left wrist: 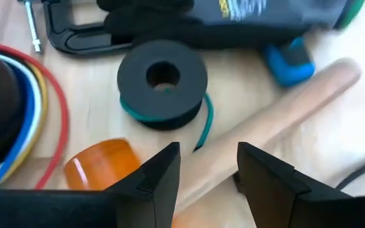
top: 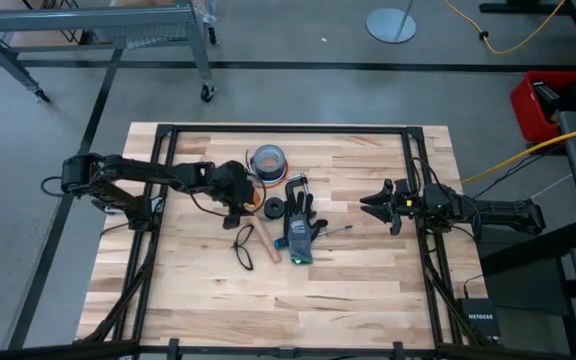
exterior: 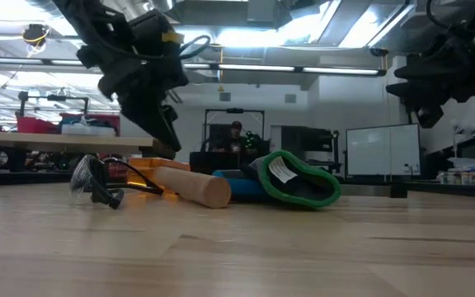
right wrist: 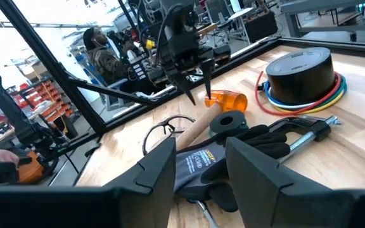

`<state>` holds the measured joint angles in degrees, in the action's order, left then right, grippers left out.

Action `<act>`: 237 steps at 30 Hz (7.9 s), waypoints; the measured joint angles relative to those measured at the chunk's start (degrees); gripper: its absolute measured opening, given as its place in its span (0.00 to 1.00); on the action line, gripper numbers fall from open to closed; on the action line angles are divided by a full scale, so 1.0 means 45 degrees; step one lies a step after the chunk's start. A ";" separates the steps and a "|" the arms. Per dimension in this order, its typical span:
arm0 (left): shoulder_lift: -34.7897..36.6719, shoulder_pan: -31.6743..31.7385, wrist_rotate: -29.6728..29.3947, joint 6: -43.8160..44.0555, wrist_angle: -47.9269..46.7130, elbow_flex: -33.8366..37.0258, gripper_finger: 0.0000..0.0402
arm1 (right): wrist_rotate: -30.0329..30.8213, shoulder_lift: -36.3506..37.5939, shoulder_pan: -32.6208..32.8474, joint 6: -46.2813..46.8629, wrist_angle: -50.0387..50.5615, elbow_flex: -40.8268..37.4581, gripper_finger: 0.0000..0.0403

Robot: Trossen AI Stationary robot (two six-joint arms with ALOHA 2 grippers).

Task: Coil cords
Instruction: Move the orange hammer to the upper right of the table, then uncoil the green wire from the black spool

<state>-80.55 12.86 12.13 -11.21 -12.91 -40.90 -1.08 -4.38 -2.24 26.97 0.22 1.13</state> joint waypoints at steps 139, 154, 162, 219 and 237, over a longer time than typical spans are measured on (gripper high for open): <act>-0.2142 0.1661 -0.6892 -0.0792 -0.9967 -0.2546 0.64 | 0.0337 -0.0002 -0.0002 0.0950 -0.0013 -0.0005 0.35; -0.2123 0.0904 -0.5703 0.0147 -0.8880 -0.4646 0.64 | 0.0335 -0.0004 -0.0004 0.0945 -0.0013 -0.0005 0.35; -0.2151 -0.1030 -0.4142 -0.0204 -0.5162 -0.4771 0.64 | 0.0335 -0.0005 0.0000 0.0942 -0.0013 -0.0005 0.35; -0.5210 -0.3489 -0.6628 -0.3962 -0.2295 -0.4762 0.43 | 0.0189 -0.0004 -0.0005 0.0901 0.0002 -0.0005 0.35; -0.5930 -0.3599 -0.9982 -0.4858 -0.1686 -0.4756 0.22 | 0.0034 -0.0005 0.0000 0.0925 -0.0003 -0.0005 0.35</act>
<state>-107.24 -3.33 -32.79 -33.07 -20.50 -62.30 -0.93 -4.40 -2.24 31.14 0.21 1.10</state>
